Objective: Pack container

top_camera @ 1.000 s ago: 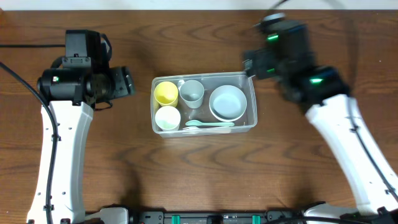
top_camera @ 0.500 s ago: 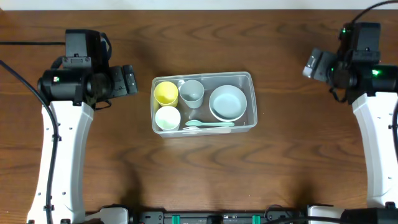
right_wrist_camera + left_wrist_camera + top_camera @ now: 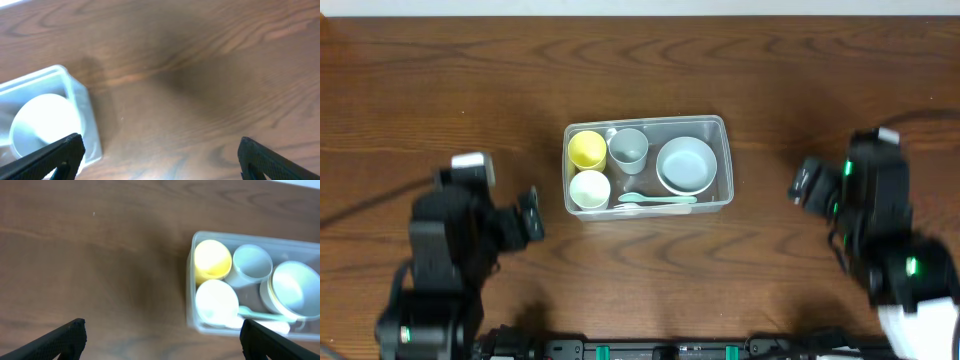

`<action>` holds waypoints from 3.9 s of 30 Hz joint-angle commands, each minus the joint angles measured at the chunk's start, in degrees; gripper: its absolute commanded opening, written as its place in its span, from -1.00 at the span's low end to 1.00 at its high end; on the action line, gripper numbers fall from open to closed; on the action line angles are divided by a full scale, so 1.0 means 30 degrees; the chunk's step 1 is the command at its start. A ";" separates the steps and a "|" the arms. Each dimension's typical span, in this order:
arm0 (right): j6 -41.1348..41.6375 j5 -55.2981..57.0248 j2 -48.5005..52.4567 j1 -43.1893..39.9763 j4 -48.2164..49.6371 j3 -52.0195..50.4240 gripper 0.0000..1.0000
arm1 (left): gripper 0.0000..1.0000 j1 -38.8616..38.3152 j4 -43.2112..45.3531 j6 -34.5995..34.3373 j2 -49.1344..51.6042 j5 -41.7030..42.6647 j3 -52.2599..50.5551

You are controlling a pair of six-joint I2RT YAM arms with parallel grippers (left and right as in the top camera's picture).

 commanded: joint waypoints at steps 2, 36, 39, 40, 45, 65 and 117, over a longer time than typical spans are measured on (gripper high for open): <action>0.2288 0.1807 -0.3679 0.1537 0.0503 -0.3920 0.98 | 0.96 -0.0058 0.0168 -0.0583 -0.3876 -0.0211 -0.2608; -0.1173 -0.0670 -0.8080 0.1355 0.4546 -0.8706 0.99 | 0.96 -0.0058 0.0022 -0.0656 -0.6280 -0.0211 -0.3847; -0.4699 -0.2324 -1.0477 0.0780 0.8102 -1.0280 0.99 | 0.96 -0.0058 0.0022 -0.0656 -0.6280 -0.0211 -0.3847; -0.5297 -0.2783 -1.1293 0.0525 0.8939 -1.0834 0.99 | 0.96 -0.0058 0.0022 -0.0656 -0.6280 -0.0211 -0.3847; -0.7468 -0.4568 -1.5358 -0.1202 1.2254 -1.4039 0.99 | 0.96 -0.0058 0.0022 -0.0656 -0.6280 -0.0211 -0.3847; -1.2539 -0.5282 -1.7121 -0.3461 1.6043 -1.8870 0.98 | 0.96 -0.0058 0.0022 -0.0656 -0.6280 -0.0211 -0.3847; -1.2539 -0.5282 -1.7092 -0.3468 1.6043 -1.8870 0.98 | 0.96 0.1348 1.5125 0.2987 -1.2998 0.0503 -1.5934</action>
